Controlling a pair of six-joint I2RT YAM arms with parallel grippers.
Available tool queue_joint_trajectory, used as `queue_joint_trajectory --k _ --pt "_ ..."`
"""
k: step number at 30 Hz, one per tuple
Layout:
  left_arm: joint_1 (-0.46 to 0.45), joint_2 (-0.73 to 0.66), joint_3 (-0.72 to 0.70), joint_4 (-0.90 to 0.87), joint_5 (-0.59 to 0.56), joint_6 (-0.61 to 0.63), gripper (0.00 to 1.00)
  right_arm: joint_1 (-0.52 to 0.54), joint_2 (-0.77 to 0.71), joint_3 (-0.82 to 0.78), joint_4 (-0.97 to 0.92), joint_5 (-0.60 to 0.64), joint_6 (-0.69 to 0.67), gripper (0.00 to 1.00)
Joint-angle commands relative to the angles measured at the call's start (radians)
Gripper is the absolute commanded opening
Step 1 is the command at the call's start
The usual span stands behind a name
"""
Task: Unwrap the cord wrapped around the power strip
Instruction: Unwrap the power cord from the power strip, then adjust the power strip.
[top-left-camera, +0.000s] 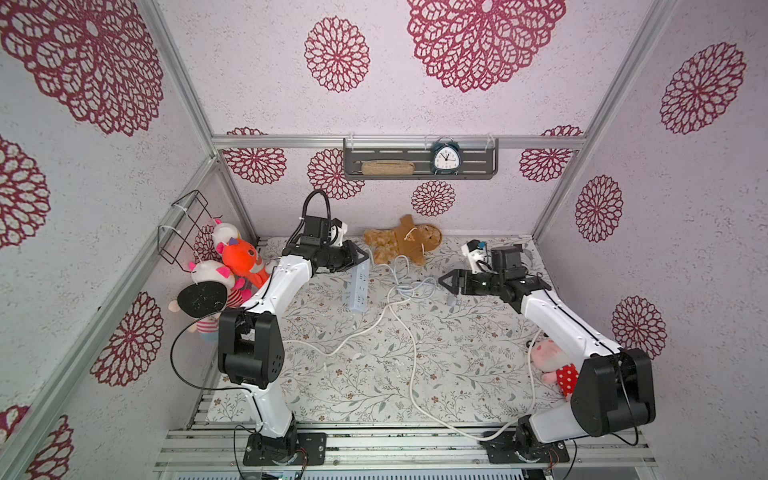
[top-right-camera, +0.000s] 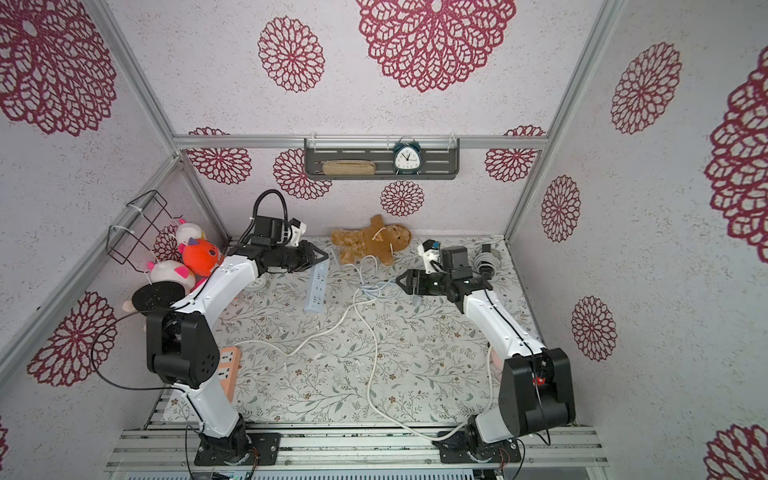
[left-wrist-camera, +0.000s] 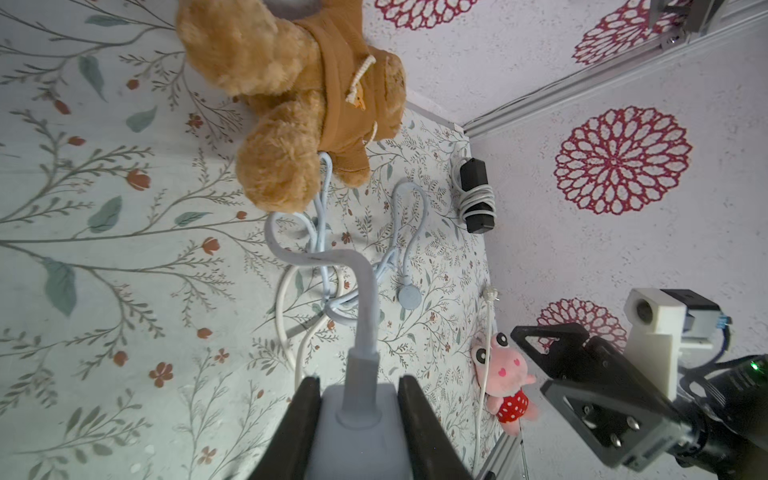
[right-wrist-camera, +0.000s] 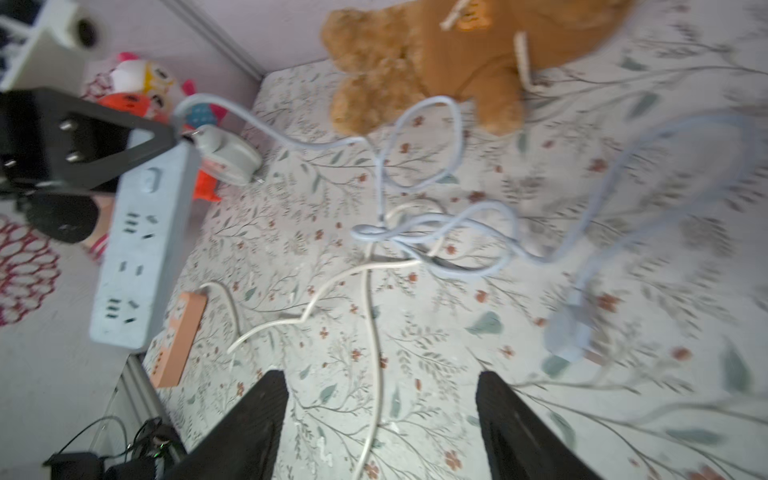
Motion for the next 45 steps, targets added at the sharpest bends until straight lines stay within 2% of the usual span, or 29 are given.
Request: queue_joint_trajectory --k 1,4,11,16,21,24,28,30,31,34,35,36,37,38,42,45 --pt "-0.041 0.0 0.023 0.065 0.024 -0.023 0.0 0.069 0.028 0.023 0.174 -0.002 0.108 0.77" --pt "-0.073 -0.007 0.007 0.096 -0.03 -0.036 0.0 0.151 0.079 0.046 0.255 -0.006 0.17 0.78" --pt "-0.133 -0.027 -0.041 0.172 -0.134 -0.048 0.02 0.263 0.196 0.145 0.294 0.019 0.228 0.8" --pt "-0.168 -0.035 -0.053 0.196 -0.212 -0.053 0.03 0.305 0.262 0.187 0.348 0.013 0.273 0.8" --pt "-0.182 -0.031 -0.056 0.227 -0.21 -0.065 0.05 0.324 0.315 0.218 0.342 0.016 0.284 0.78" --pt "-0.183 -0.027 -0.056 0.243 -0.191 -0.075 0.07 0.324 0.334 0.226 0.332 0.021 0.295 0.72" --pt "-0.183 -0.028 -0.058 0.248 -0.183 -0.074 0.11 0.322 0.334 0.217 0.337 0.036 0.318 0.51" --pt "-0.182 -0.031 -0.058 0.247 -0.183 -0.07 0.2 0.319 0.331 0.212 0.332 0.062 0.329 0.42" --pt "-0.183 -0.035 -0.06 0.247 -0.186 -0.064 0.34 0.316 0.329 0.208 0.33 0.077 0.338 0.37" --pt "-0.178 -0.069 -0.077 0.242 -0.216 -0.027 0.84 0.3 0.318 0.183 0.338 0.135 0.383 0.21" --pt "-0.176 -0.095 -0.091 0.239 -0.242 -0.002 0.94 0.291 0.312 0.171 0.343 0.162 0.406 0.15" --pt "-0.176 -0.125 -0.109 0.234 -0.274 0.023 1.0 0.285 0.306 0.161 0.355 0.187 0.424 0.09" --pt "-0.176 -0.163 -0.134 0.227 -0.322 0.055 0.98 0.277 0.3 0.155 0.357 0.223 0.443 0.02" --pt "-0.176 -0.204 -0.163 0.222 -0.373 0.084 0.97 0.27 0.296 0.154 0.352 0.26 0.461 0.0" --pt "-0.198 -0.343 -0.278 0.138 -0.596 0.215 0.97 0.239 0.293 0.164 0.335 0.38 0.577 0.0" --pt "-0.269 -0.393 -0.378 0.119 -0.752 0.268 1.0 0.23 0.319 0.252 0.207 0.448 0.599 0.0"
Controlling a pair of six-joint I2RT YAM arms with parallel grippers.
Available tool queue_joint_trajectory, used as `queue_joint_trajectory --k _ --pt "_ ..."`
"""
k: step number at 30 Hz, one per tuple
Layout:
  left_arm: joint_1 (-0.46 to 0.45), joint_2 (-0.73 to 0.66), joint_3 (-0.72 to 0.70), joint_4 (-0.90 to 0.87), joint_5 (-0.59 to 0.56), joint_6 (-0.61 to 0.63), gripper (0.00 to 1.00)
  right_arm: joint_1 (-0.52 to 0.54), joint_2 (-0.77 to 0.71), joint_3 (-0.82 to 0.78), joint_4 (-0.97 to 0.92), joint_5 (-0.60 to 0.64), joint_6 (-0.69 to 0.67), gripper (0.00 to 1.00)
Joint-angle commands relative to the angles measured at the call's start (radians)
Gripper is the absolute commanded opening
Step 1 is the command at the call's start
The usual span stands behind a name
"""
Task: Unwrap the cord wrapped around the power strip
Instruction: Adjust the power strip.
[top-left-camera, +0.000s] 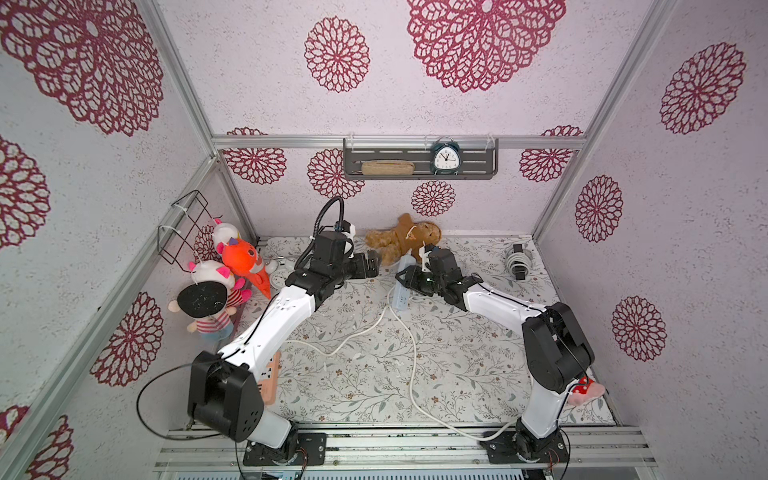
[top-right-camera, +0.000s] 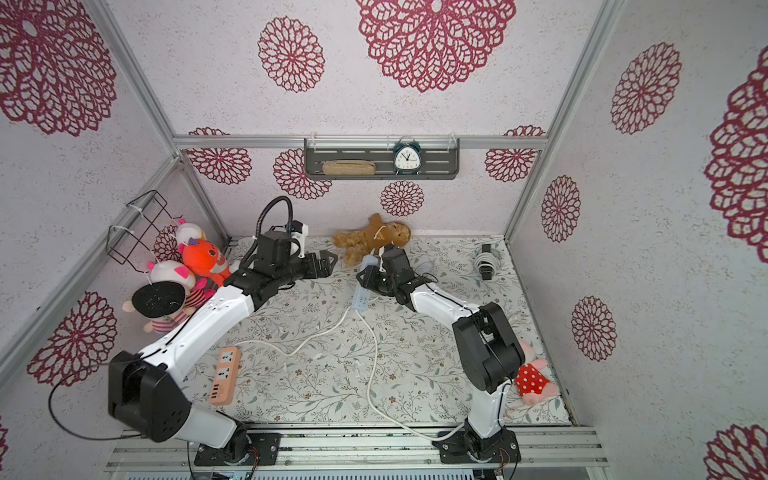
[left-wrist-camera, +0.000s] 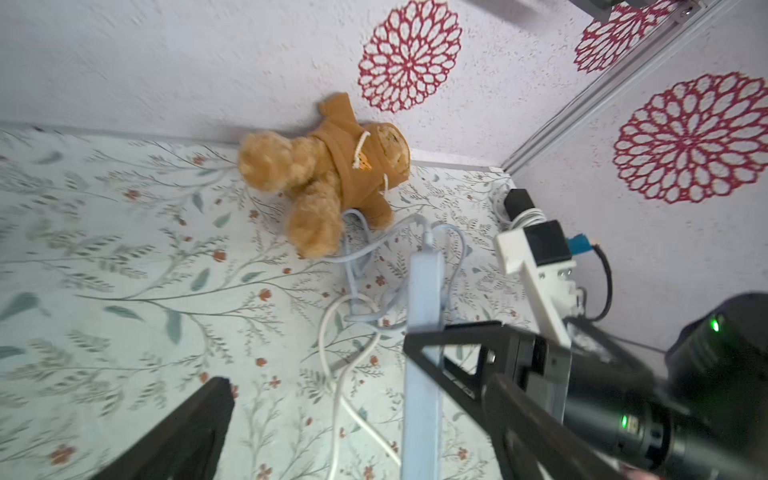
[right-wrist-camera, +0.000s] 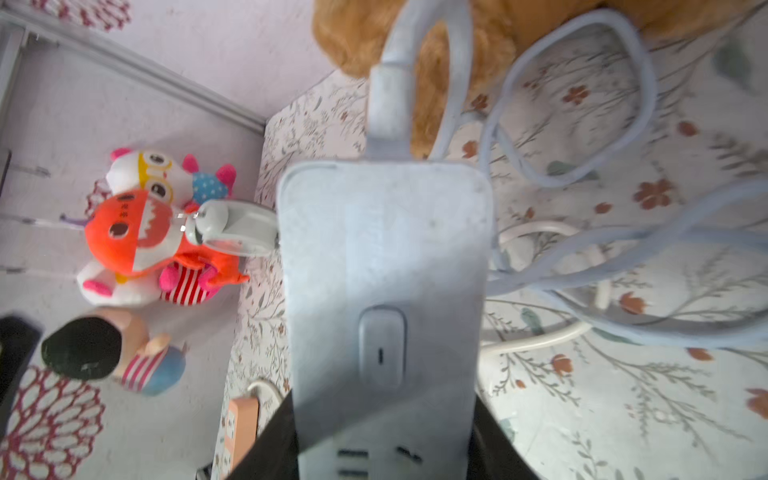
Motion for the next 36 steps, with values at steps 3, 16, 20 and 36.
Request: queue_joint_trajectory --k 3,16,20,36 --pt "-0.169 0.001 -0.106 -0.061 -0.333 0.14 0.97 -0.018 0.017 0.212 -0.222 0.228 0.045 0.0" --pt "-0.333 0.236 0.027 0.096 -0.448 0.153 0.98 -0.011 0.043 0.344 -0.395 0.316 -0.002 0.0" --pt "-0.345 0.254 0.057 0.106 -0.39 0.163 0.97 -0.011 0.054 0.354 -0.413 0.3 -0.007 0.0" --pt "-0.347 0.352 0.084 0.15 -0.285 0.104 0.71 -0.01 0.052 0.353 -0.38 0.19 0.032 0.0"
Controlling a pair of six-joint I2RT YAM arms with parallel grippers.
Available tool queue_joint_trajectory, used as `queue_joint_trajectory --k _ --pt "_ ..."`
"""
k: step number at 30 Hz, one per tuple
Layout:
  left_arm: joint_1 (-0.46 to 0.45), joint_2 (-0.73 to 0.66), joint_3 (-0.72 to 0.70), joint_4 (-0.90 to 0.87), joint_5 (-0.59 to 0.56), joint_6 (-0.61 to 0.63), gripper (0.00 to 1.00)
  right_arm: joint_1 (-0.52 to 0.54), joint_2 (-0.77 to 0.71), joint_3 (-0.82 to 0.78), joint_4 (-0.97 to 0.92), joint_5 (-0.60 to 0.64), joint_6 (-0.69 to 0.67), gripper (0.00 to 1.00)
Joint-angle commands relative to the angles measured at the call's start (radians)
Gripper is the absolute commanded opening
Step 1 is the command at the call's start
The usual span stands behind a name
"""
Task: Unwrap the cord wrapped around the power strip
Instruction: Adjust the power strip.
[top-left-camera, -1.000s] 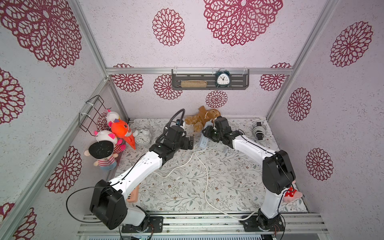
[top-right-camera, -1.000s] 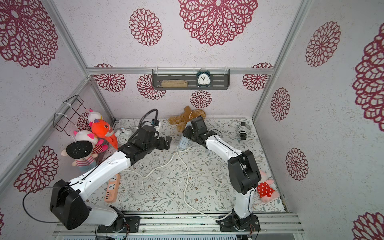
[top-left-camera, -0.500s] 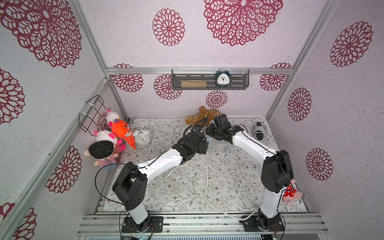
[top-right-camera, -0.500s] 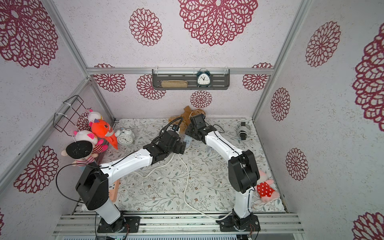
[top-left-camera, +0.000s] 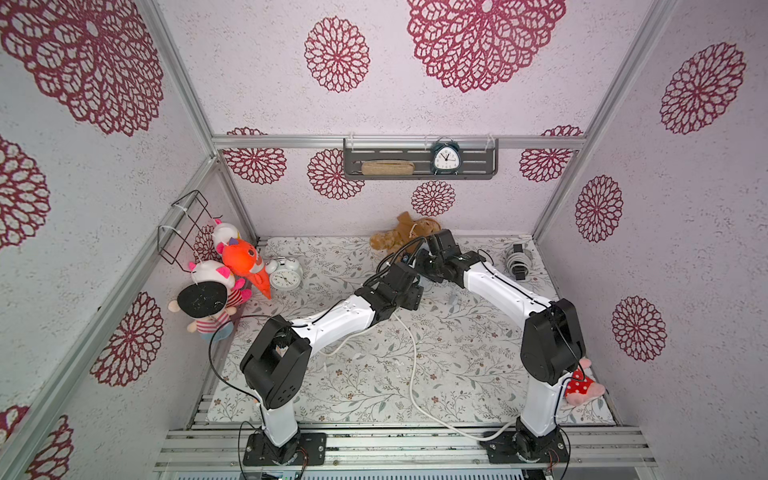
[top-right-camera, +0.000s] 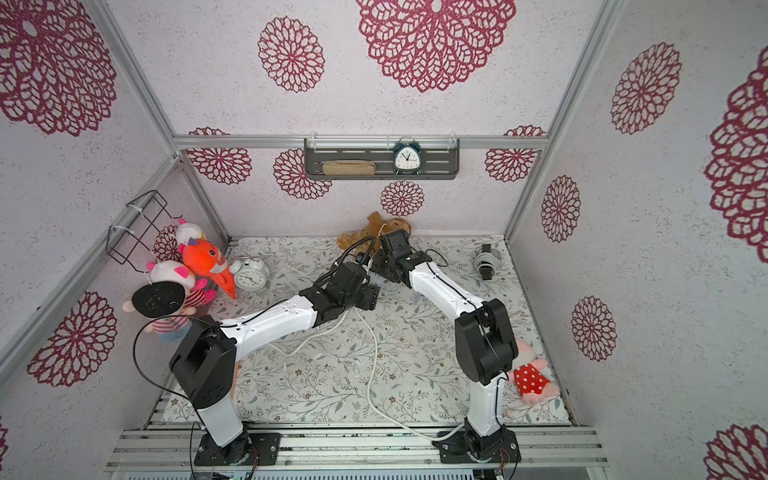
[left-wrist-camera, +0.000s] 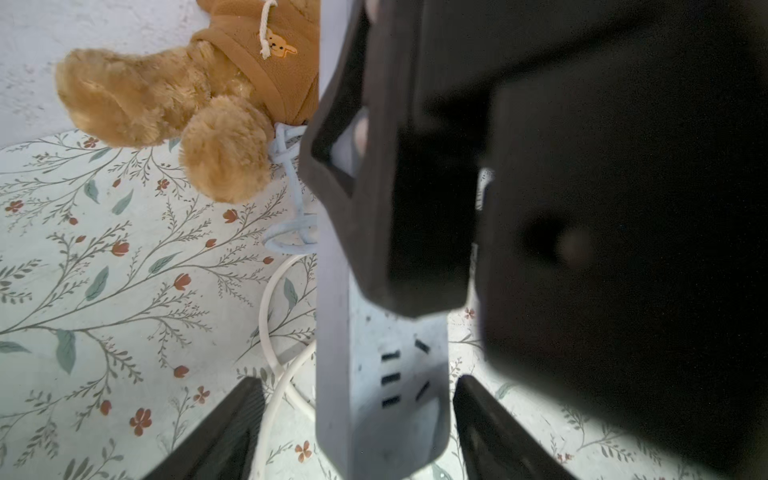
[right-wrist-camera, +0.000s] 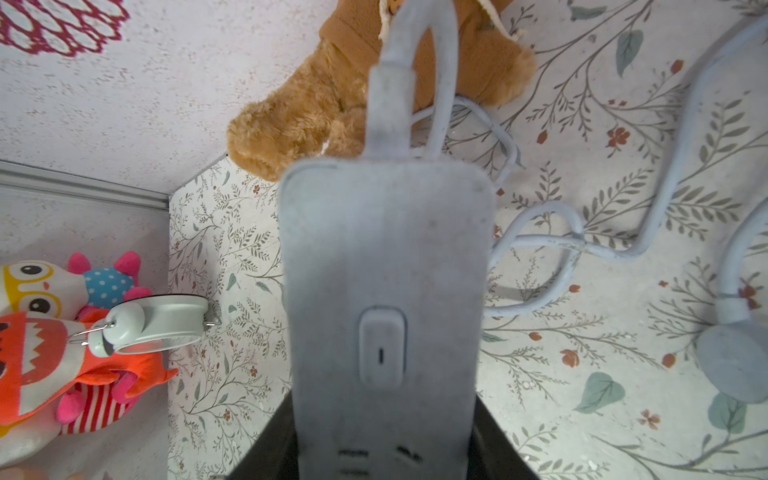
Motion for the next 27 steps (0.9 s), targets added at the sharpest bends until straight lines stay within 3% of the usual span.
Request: queue_joint_trajectory --k 1,3,9,16,22,24,27 --pt "-0.008 0.014 0.027 0.033 0.002 0.004 0.69 0.002 -0.014 0.044 0.028 -0.022 0.009 0.0" --pt "-0.007 0.021 0.038 0.027 0.014 0.008 0.7 0.004 -0.013 0.042 0.026 -0.028 0.01 0.0" --pt "-0.009 0.044 0.054 -0.007 0.082 0.017 0.92 0.003 -0.01 0.044 0.026 -0.033 0.012 0.0" --pt "-0.008 0.068 0.065 -0.032 0.069 0.025 0.77 0.005 -0.004 0.05 0.036 -0.052 0.021 0.0" --pt "-0.027 0.088 0.072 -0.092 -0.021 0.061 0.85 0.004 -0.001 0.069 0.026 -0.061 0.029 0.0" --pt "-0.031 0.047 -0.002 -0.019 -0.04 0.052 0.87 -0.001 0.005 0.077 0.019 -0.071 0.033 0.0" --pt "-0.047 -0.062 -0.214 0.299 -0.064 0.082 0.93 -0.017 0.013 0.085 0.014 -0.122 0.053 0.0"
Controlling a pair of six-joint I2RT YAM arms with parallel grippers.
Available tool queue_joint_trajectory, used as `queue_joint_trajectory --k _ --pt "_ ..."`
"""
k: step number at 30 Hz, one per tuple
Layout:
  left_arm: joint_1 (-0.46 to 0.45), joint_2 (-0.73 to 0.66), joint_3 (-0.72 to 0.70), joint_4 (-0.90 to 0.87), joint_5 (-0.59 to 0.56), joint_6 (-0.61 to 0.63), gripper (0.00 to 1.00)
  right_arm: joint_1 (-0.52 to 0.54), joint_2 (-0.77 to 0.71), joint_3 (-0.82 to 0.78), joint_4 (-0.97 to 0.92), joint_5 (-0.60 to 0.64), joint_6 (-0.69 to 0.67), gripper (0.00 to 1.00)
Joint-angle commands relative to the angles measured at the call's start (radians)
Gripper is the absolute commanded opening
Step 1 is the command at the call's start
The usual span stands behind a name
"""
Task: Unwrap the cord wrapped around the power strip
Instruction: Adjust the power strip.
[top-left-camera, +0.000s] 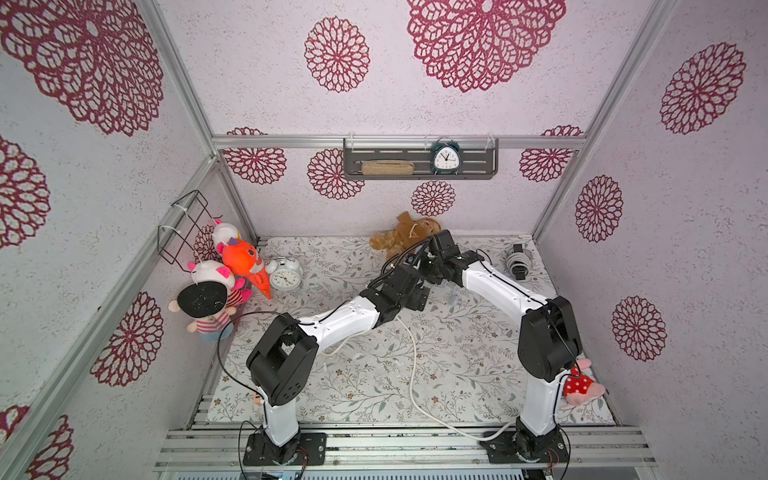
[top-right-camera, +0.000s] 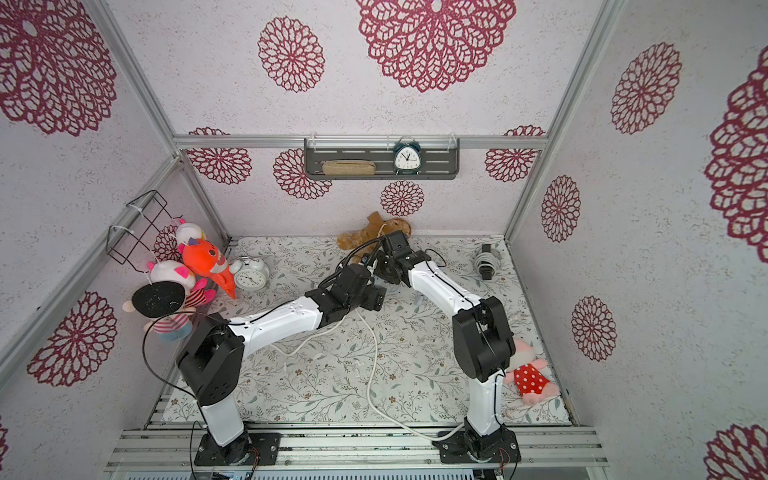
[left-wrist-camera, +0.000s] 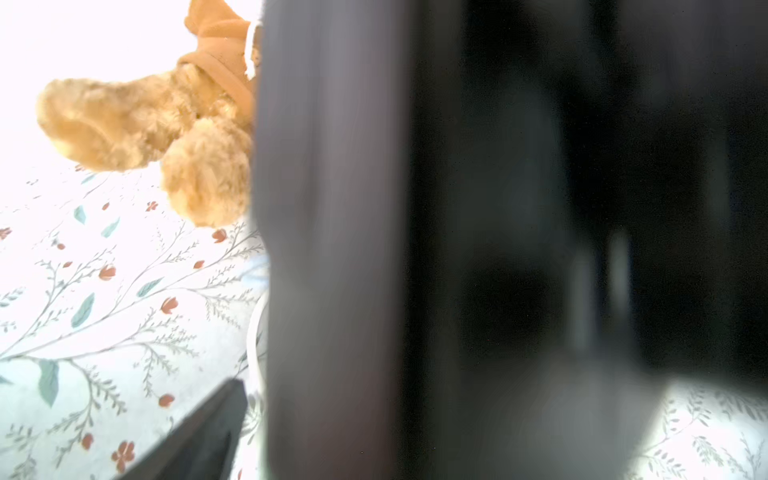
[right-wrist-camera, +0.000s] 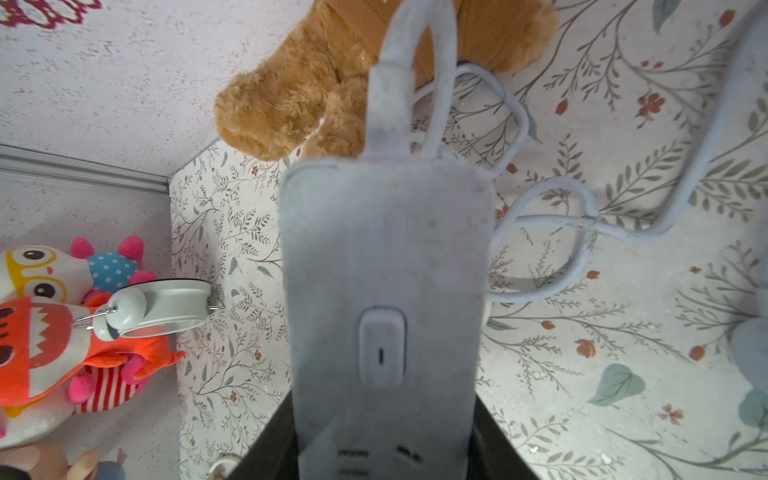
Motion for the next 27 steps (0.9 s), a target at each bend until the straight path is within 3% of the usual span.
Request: queue_joint_trajectory --k 1,3,13,16,22,27 --pt "-0.023 -0.09 -0.174 0.248 -0.042 0.049 0.95 -0.012 -0.013 0.078 0.015 -0.054 0.035 0.0" --pt "-0.028 -0.119 -0.217 0.326 -0.048 0.078 1.0 -0.012 0.0 0.112 -0.032 -0.061 0.026 0.0" --pt "-0.049 -0.115 -0.251 0.443 -0.121 0.221 0.99 -0.012 0.012 0.175 -0.151 -0.085 0.002 0.0" --pt "-0.048 -0.108 -0.233 0.436 -0.137 0.238 0.96 -0.012 0.022 0.193 -0.176 -0.084 -0.009 0.0" --pt "-0.034 -0.068 -0.191 0.425 -0.131 0.247 0.79 -0.007 0.029 0.201 -0.183 -0.1 -0.013 0.0" --pt "-0.018 -0.058 -0.177 0.417 -0.098 0.235 0.77 -0.006 0.028 0.202 -0.183 -0.102 -0.013 0.0"
